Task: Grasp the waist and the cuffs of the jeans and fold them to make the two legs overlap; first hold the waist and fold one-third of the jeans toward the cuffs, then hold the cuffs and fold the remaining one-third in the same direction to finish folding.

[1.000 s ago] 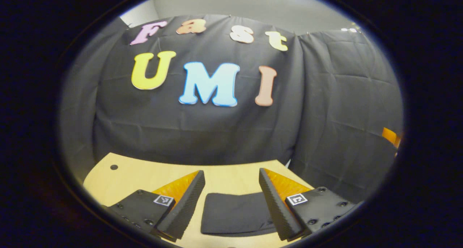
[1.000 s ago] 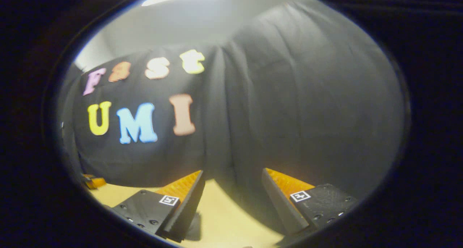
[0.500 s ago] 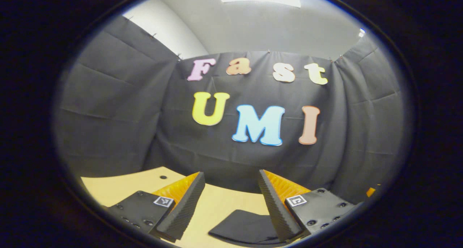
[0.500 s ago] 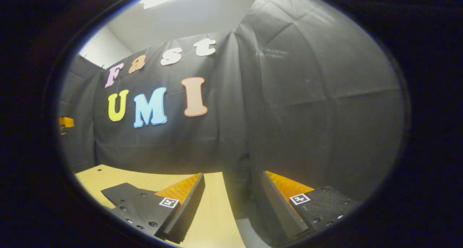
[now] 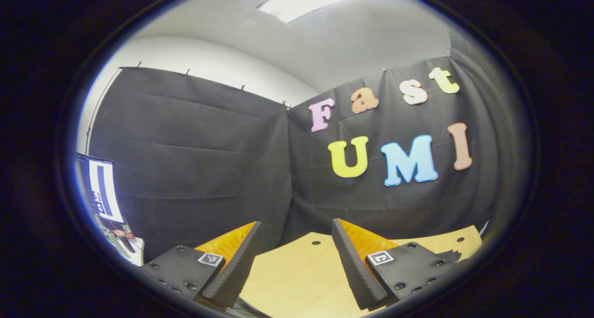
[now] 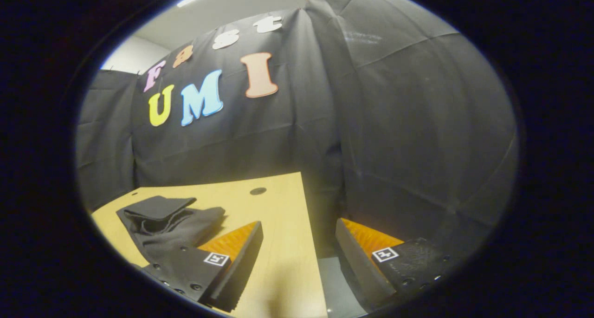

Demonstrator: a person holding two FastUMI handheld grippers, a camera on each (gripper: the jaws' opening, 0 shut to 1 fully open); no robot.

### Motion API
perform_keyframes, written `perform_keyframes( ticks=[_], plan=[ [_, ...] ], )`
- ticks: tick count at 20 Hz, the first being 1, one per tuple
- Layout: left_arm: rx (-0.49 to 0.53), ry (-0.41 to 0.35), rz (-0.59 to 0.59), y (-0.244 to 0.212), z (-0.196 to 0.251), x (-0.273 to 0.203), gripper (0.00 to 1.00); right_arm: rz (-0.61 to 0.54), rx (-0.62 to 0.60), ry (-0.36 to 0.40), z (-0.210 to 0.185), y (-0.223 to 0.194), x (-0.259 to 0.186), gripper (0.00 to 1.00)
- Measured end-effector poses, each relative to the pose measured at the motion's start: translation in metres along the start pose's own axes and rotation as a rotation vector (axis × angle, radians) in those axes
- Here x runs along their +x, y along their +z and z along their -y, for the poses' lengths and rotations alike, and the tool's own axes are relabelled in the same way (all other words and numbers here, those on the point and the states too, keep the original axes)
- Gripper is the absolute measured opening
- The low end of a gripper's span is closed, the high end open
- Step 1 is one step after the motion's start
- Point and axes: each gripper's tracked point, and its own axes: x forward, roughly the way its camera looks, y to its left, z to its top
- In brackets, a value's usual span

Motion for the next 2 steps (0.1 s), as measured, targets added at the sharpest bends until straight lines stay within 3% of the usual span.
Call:
perform_keyframes(
  ticks=[2],
  plan=[
    [-0.05, -0.058, -0.038, -0.015, 0.044, 0.006, 0.96, 0.037, -0.001, 0.034, -0.005, 0.006, -0.023, 1.0]
  ],
)
